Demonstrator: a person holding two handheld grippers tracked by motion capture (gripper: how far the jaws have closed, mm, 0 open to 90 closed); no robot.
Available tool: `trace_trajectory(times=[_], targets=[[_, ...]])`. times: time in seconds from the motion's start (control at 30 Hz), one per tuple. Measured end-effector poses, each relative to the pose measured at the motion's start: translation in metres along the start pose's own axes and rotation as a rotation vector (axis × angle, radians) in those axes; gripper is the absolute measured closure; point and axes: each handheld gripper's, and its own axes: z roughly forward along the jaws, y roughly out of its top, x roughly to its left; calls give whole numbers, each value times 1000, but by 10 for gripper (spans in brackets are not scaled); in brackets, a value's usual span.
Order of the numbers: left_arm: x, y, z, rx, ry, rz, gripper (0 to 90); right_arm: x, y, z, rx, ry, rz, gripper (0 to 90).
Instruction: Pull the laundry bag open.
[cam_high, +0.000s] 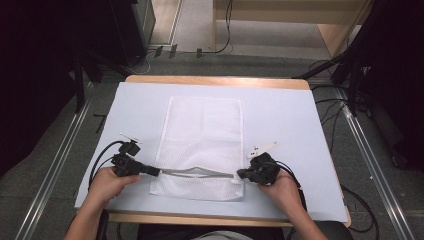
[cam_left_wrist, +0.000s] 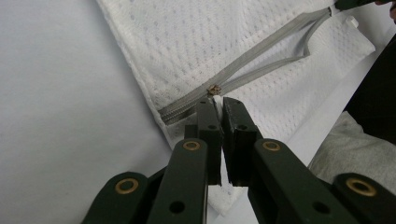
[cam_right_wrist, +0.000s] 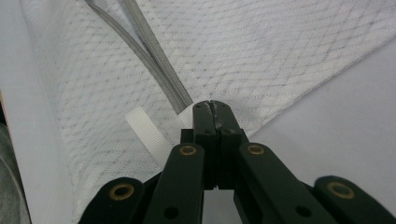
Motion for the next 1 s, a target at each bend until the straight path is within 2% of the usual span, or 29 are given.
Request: trace_trajectory(times=[0.07, 0.13, 0.17, 0.23, 0.33, 0.47, 0.63, 0.8, 1.0], targets=[[-2, -1, -1, -6, 20, 18, 873, -1, 0, 0, -1, 8, 1, 900], [-2, -2, -1, -8, 40, 23, 852, -1, 2, -1, -16, 20, 12, 822], [-2, -2, -2, -19, 42, 29, 792, -1, 3, -2, -37, 23, 17, 785], [-3, -2, -4, -54, 48, 49, 731, 0, 6, -5, -71, 23, 36, 779], [-2, -2, -9, -111, 36, 69, 682, 2, 9, -10, -115, 23, 4, 737], [-1, -2, -14, -165, 51, 82, 627, 1, 10, -12, -131, 35, 20, 703], [-2, -4, -23, -234, 75, 114, 631, -4, 11, -16, -165, 48, 55, 658], [1, -2, -26, -257, 132, 134, 582, -12, 11, -26, -205, 23, 81, 631], [7, -1, -29, -285, 190, 126, 508, -26, 5, -39, -246, -22, 108, 572]])
